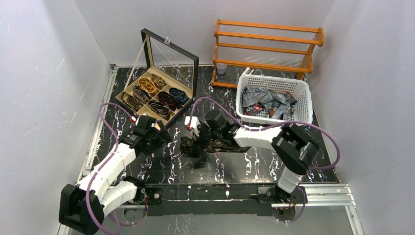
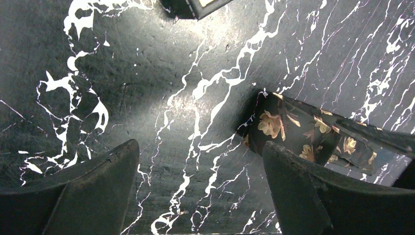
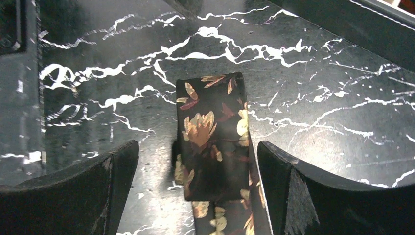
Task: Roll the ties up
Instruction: Roll the tie at the center of the board.
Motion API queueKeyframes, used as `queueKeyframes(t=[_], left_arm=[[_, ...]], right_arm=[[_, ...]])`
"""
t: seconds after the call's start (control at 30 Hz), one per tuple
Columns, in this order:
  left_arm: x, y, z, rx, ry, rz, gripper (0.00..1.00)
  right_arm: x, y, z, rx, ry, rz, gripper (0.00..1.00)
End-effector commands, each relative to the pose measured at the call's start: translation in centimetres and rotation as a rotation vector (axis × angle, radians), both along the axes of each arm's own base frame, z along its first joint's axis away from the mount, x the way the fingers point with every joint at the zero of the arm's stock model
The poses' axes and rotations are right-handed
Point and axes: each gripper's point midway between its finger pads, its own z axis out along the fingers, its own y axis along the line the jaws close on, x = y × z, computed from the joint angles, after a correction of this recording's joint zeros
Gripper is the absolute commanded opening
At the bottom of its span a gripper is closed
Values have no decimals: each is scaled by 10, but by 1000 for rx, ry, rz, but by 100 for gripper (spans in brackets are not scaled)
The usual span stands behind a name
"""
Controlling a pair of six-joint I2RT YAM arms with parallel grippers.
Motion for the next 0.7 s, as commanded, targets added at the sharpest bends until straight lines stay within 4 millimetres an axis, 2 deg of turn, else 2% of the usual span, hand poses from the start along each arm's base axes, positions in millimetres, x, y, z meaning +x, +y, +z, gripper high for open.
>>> queueKeyframes(t=[0.0, 0.13, 0.37, 0.4, 0.53, 0.67], left_arm=[[-3, -4, 4, -57, -9, -15, 94], [-3, -3, 4, -54, -8, -18, 94], [-3, -2, 0, -37, 15, -29, 95], [-3, -2, 0, -41, 16, -30, 95], [-5, -2, -3, -44, 21, -31, 95], [-10, -4, -10, -54, 41, -34, 95]], right_arm=[[12, 22, 12, 18, -148, 97, 99], [18, 26, -9, -48, -136, 106, 99], [5, 24, -44, -106, -87, 173, 98], [2, 23, -48, -117, -79, 178, 95], [-8, 11, -63, -162, -43, 193, 71], [-18, -3, -77, -205, -35, 180, 55]])
